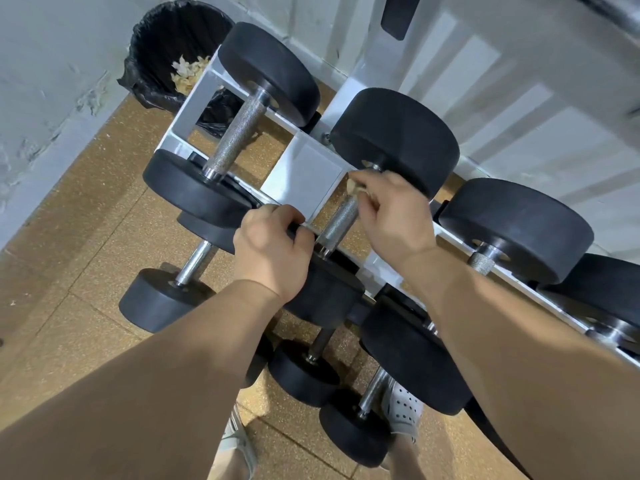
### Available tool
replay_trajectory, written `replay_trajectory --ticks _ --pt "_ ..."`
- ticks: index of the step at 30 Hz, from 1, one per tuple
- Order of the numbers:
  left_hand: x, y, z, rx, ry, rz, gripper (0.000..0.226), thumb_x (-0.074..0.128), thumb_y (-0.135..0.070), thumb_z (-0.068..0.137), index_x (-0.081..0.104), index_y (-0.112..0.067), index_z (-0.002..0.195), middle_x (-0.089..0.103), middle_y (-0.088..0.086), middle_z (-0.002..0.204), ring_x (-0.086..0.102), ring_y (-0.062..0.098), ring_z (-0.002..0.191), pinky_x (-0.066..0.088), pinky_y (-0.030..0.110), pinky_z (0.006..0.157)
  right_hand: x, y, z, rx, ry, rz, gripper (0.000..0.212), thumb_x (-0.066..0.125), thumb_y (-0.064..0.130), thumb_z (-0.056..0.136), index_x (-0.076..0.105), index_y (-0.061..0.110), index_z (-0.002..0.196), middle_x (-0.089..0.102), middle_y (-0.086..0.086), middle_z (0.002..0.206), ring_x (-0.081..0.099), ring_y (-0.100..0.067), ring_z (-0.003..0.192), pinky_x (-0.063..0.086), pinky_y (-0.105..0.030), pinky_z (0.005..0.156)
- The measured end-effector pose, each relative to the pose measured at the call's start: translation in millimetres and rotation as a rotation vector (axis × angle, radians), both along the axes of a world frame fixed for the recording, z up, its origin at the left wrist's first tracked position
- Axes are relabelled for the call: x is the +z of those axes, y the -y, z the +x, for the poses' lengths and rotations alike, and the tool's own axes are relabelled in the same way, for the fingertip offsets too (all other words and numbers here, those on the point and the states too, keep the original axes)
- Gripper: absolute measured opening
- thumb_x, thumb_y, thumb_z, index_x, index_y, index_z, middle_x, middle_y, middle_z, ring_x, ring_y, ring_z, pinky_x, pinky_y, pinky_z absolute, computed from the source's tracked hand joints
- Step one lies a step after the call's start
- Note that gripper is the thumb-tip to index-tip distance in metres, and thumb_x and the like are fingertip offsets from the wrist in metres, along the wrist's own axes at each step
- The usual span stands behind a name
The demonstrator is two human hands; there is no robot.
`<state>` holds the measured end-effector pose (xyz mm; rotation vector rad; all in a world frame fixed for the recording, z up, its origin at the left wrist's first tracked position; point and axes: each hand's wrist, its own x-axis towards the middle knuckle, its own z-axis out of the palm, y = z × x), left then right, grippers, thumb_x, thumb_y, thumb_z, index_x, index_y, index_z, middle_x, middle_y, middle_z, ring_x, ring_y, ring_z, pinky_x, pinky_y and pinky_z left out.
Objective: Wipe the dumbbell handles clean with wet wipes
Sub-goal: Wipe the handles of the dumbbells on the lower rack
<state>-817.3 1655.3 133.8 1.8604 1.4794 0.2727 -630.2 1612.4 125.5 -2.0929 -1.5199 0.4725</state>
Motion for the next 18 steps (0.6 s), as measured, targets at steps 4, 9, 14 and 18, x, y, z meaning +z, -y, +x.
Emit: replay_trajectory --ticks 4,9,14,18 --pt "3 0 1 0.002 0.007 0.016 0.037 0.046 -0.028 0.082 0.072 -0.009 0.100 0.061 0.005 0.091 0.050 0.030 0.098 0.048 0.045 0.086 -15 25 -23 0.051 -0.049 -0.004 0.034 0.067 0.015 0.092 0.069 0.009 0.125 0.070 -0.010 0.095 0.066 -0.024 0.081 0.052 -0.023 0.083" --pt "5 0 1 -0.002 0.012 0.009 0.037 0.046 -0.027 0.081 0.072 -0.009 0.099 0.060 0.003 0.091 0.051 0.029 0.099 0.049 0.045 0.087 -15 22 -18 0.052 -0.065 0.022 0.031 0.064 0.016 0.093 0.071 0.010 0.123 0.072 -0.010 0.098 0.067 -0.022 0.083 0.052 -0.024 0.083" --pt "6 0 2 -0.002 0.012 0.006 0.034 0.047 -0.025 0.082 0.072 -0.008 0.097 0.063 0.005 0.091 0.054 0.030 0.097 0.051 0.046 0.087 -19 14 -17 -0.103 -0.129 0.062 0.020 0.067 0.018 0.094 0.077 0.016 0.111 0.073 0.000 0.093 0.059 -0.006 0.080 0.041 -0.003 0.081" --pt "5 0 3 0.020 0.024 0.001 0.033 0.046 -0.026 0.079 0.072 -0.009 0.092 0.065 0.006 0.089 0.055 0.030 0.094 0.051 0.046 0.084 -24 28 -28 0.189 -0.081 0.017 0.020 0.065 0.017 0.091 0.079 0.018 0.105 0.073 0.002 0.087 0.066 -0.013 0.080 0.048 -0.016 0.079"
